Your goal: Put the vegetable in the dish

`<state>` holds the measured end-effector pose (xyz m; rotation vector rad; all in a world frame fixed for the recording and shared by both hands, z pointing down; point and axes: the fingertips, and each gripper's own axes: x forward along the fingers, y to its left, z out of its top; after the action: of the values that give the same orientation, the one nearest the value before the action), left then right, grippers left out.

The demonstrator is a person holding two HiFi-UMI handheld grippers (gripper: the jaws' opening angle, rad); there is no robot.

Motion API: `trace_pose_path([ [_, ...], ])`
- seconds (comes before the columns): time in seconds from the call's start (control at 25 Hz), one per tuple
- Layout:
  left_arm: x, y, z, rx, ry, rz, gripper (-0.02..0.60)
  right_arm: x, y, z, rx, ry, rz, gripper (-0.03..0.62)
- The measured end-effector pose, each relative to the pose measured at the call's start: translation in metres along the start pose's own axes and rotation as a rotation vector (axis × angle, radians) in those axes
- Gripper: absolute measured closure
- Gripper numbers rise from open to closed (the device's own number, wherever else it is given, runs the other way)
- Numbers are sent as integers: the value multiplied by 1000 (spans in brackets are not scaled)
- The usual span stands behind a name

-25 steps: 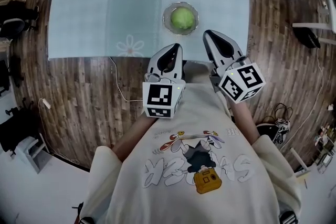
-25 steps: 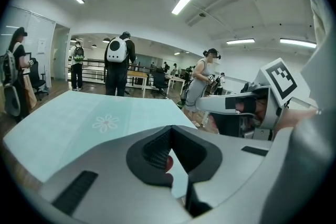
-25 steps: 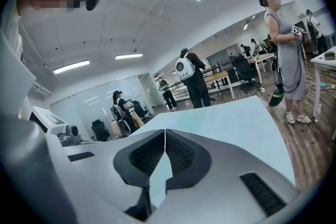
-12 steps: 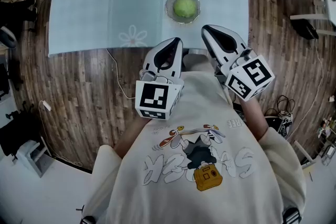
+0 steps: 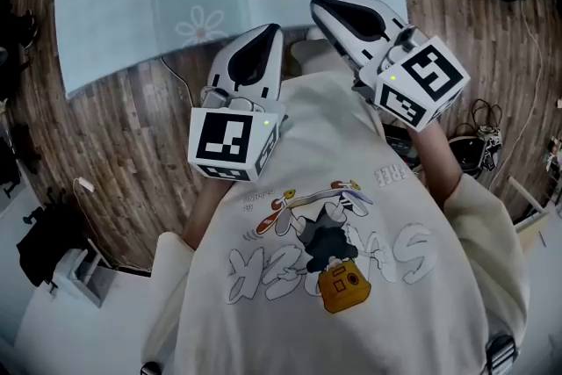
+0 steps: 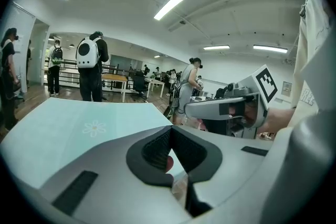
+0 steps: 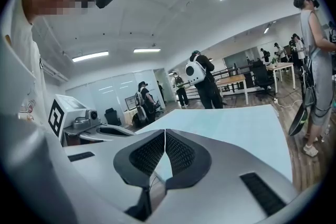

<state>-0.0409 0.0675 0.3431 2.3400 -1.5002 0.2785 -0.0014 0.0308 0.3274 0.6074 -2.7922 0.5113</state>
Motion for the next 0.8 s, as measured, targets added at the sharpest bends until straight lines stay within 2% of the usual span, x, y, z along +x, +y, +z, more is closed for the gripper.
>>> trace_pose_path([
  [0.36,-16,-11,-6,33,7,-78,575,-8,26,-8,6,-7,-39,568],
  [0.52,-24,-10,-14,-3,10,-86,575,-10,40,-18,2,-6,-46,569],
  [0.8,-30,-12,-20,-33,13,-95,574,-7,57,-38,90,-5,-53,568],
])
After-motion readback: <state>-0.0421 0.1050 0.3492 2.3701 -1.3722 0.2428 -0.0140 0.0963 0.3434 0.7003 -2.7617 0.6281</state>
